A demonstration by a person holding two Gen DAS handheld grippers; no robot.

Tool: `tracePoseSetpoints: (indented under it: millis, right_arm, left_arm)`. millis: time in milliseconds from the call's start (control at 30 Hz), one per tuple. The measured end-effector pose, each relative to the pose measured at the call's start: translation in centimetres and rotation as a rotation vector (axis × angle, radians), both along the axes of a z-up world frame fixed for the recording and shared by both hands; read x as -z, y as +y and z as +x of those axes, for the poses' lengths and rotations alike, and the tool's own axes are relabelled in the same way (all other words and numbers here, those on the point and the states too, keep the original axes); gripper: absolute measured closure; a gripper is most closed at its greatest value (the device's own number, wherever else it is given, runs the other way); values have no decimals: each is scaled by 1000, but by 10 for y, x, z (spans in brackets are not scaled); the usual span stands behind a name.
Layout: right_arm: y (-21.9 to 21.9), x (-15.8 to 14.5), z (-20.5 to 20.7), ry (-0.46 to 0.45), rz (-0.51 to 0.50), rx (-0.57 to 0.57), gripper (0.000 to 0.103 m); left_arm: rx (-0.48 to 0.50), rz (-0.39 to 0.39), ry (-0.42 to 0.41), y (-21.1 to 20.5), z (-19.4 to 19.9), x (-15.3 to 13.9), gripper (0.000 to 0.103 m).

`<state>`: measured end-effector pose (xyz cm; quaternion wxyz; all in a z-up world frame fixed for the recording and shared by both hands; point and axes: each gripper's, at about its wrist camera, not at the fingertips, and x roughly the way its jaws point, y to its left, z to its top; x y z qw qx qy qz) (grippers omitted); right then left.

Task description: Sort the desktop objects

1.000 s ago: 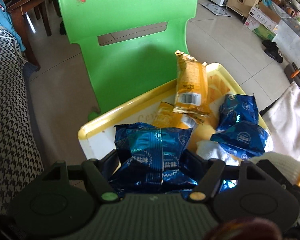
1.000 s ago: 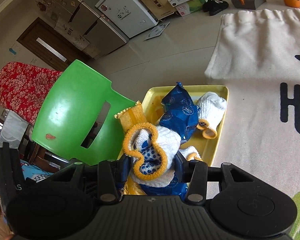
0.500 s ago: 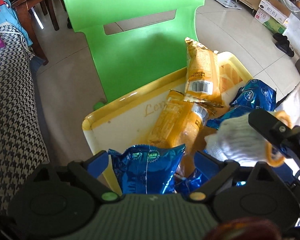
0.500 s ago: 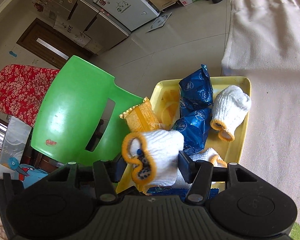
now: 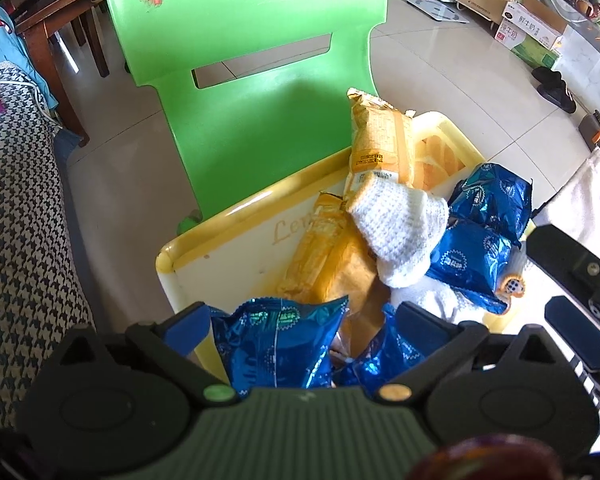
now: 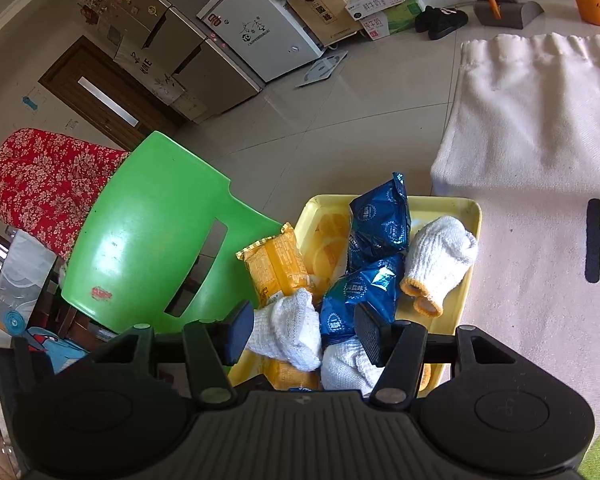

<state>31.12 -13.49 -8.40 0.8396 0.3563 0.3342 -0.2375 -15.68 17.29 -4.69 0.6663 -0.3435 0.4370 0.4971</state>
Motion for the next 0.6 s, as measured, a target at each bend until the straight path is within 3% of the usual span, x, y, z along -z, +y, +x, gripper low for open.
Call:
tracePoseSetpoints:
  millis: [333, 600]
  right_arm:
    - [12, -21, -33, 102, -125, 57, 37]
    - [18, -29, -77, 212, -176, 129, 34]
  left_arm:
    - [48, 76, 2, -13, 0, -14, 1]
    - [178, 95, -4, -46, -3, -15, 1]
